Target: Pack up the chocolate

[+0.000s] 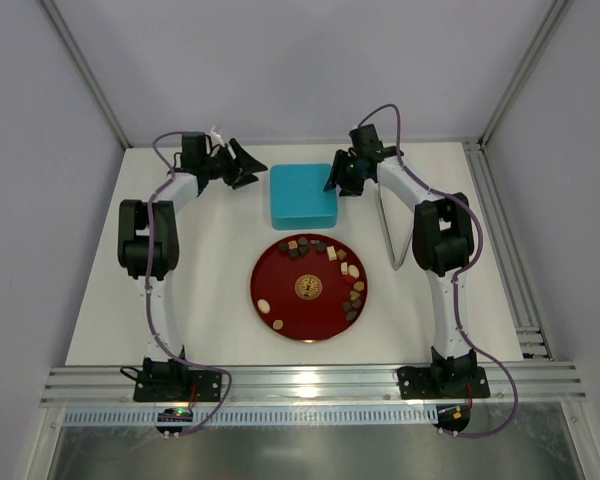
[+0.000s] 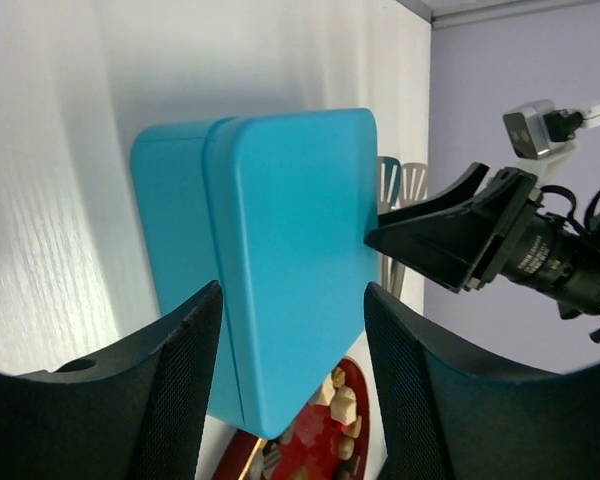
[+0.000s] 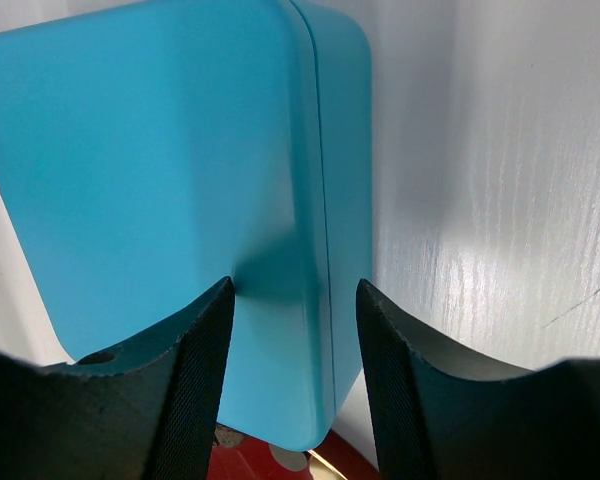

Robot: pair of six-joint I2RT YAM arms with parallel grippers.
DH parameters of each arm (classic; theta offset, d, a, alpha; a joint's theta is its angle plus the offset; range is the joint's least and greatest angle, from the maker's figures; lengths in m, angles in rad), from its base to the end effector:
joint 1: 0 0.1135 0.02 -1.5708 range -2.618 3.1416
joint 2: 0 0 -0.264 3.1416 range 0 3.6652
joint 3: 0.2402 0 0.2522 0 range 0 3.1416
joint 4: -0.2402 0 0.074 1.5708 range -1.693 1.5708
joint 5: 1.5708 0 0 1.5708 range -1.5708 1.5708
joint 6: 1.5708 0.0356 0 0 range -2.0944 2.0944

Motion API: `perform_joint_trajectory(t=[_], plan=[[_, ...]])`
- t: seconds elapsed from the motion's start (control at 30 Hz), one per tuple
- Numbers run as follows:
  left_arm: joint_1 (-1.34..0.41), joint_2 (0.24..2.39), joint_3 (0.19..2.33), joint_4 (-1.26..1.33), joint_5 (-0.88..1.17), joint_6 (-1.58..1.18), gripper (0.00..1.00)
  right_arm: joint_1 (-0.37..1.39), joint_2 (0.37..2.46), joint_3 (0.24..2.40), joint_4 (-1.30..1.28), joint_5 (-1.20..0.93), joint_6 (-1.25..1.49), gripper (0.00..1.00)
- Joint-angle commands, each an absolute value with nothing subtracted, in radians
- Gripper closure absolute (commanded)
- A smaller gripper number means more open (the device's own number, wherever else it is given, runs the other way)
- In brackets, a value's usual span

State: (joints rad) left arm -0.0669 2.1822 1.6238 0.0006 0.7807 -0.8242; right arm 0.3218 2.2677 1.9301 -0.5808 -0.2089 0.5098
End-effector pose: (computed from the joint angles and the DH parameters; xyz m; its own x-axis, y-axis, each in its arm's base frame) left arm 0.4925 -0.0581 0.1982 -0.8308 -0.4669 -0.3028 0.0492 0.4803 -0.8757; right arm 0.4782 0.1672 0.2049 -0.8673 0.2141 -0.4495 -0.0064 0.8979 0.4401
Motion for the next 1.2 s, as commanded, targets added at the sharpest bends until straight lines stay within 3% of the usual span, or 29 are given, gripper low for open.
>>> perform_joint_trajectory(t=[0.0,0.5,0.77,1.17], plan=[[-0.092,2.235,1.681,-0.044,0.715,-0.764,0.41,0.328,2.272,1.928,-0.581,-0.198,0.468,0.46],[-0.201,2.309,1.799,-0.285,0.315,-0.566,0.45,0.325,2.276,1.971,-0.603,-0.16,0.439,0.46],[-0.247,2.35,1.856,-0.436,0.131,-0.548,0.48,0.314,2.324,2.062,-0.611,-0.153,0.43,0.36],[-0.259,2.414,1.927,-0.551,0.071,-0.509,0.5,0.313,2.404,2.163,-0.56,-0.186,0.445,0.18]])
